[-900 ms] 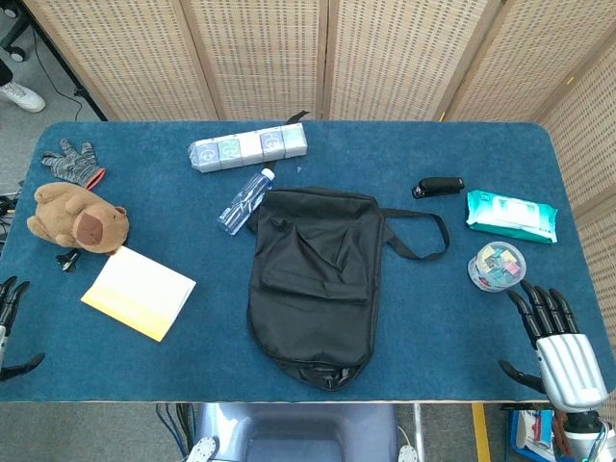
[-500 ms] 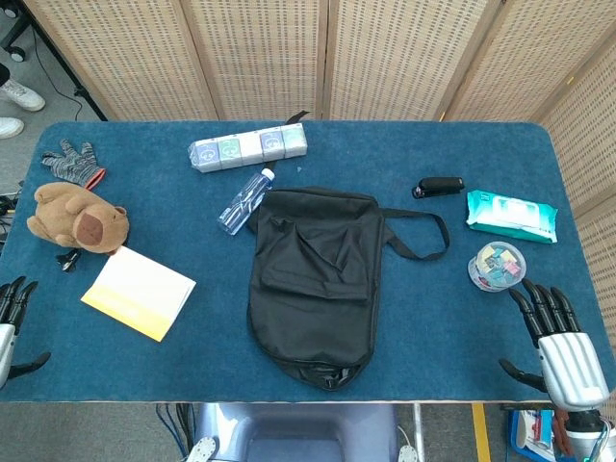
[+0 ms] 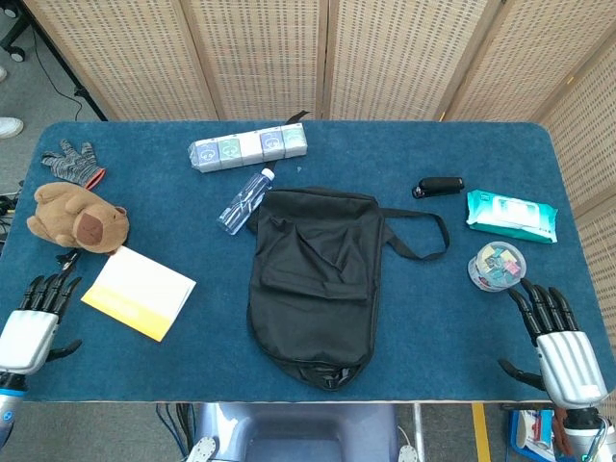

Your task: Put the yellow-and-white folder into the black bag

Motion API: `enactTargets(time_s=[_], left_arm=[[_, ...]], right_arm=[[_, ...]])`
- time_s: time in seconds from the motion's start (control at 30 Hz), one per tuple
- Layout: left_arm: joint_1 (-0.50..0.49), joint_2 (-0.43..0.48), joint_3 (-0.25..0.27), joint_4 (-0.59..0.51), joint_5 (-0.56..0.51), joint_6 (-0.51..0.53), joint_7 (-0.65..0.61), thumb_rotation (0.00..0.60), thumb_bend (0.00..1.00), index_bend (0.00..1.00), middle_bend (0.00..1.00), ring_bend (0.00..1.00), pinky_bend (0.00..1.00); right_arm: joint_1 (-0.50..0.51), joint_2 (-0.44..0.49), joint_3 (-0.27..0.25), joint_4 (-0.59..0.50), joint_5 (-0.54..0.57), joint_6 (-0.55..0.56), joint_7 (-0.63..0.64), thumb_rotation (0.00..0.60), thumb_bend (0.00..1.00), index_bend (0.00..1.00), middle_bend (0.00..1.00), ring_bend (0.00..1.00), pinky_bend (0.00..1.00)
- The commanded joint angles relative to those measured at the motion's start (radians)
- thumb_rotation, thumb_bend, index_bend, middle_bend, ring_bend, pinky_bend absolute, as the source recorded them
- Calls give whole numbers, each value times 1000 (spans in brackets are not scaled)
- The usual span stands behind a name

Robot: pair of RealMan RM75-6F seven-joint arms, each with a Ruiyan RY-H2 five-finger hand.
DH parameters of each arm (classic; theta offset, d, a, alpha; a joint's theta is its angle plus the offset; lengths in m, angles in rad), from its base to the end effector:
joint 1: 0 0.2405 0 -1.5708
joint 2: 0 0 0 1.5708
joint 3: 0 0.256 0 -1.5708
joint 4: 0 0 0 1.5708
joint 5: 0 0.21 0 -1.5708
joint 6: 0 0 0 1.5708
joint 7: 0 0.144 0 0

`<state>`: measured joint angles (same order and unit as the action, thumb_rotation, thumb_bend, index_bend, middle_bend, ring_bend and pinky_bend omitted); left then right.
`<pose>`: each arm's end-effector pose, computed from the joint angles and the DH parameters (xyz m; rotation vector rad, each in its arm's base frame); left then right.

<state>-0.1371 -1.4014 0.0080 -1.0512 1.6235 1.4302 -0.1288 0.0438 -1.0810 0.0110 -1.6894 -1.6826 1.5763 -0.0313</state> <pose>-0.3701 0.1931 0.1001 -1.6037 -0.7912 -0.7973 -0.2794 -0.1577 0.1615 1.4815 -0.8231 1.0158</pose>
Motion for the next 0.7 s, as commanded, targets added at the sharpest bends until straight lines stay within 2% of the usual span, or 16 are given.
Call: enactTargets(time_s=[0.03,0.3,0.7], left_arm=[[-31,-67,10,81,17,-32,-28,600,0,0,0,0,0],[-79,-158,4,212,15,-67,-69,600,0,0,0,0,0],[-133,-222,-5,293,2,-110,-72,600,0,0,0,0,0]], right_arm=[[-1,2,2,0,4,1,5,600,0,0,0,0,0],[0,5,3,2,13,-3,16,600,0,0,0,0,0],[1,5,7,6,29,-10,19,600,0,0,0,0,0]])
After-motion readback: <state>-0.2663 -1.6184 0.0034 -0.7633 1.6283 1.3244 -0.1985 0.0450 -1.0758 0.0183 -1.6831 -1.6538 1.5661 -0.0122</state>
